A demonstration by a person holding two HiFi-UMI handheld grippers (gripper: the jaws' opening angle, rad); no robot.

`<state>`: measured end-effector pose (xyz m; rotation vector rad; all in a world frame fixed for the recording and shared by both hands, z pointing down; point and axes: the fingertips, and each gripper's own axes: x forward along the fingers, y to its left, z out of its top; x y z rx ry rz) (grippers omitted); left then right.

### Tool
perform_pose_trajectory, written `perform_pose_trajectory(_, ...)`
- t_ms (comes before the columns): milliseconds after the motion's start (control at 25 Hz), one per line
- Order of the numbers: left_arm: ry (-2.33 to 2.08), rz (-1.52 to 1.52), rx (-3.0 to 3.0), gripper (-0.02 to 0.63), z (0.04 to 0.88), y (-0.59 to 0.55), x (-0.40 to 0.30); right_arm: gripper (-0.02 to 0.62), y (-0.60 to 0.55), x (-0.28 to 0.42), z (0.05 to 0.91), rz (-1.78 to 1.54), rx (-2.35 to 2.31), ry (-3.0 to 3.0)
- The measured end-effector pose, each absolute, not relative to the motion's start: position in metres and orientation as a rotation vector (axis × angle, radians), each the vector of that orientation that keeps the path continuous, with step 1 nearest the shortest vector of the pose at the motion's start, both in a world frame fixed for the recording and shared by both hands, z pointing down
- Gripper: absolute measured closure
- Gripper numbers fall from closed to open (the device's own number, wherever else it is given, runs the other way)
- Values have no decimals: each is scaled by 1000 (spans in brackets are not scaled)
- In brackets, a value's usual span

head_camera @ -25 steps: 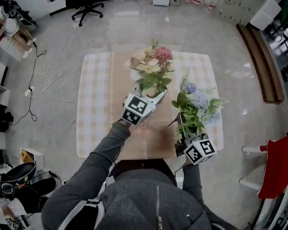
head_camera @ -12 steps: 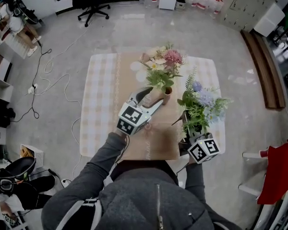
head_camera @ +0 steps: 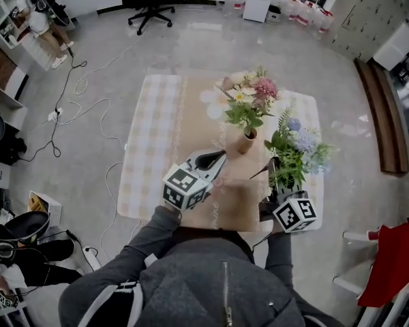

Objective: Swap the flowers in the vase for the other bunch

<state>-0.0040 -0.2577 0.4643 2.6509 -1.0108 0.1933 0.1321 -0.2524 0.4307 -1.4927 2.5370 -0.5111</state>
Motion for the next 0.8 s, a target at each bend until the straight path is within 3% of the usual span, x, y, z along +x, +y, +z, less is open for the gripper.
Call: perform_pose_trajectory(800,-969,78,2537,597,468,-236,-9,566,-259,134,434,-515,-1530,2498)
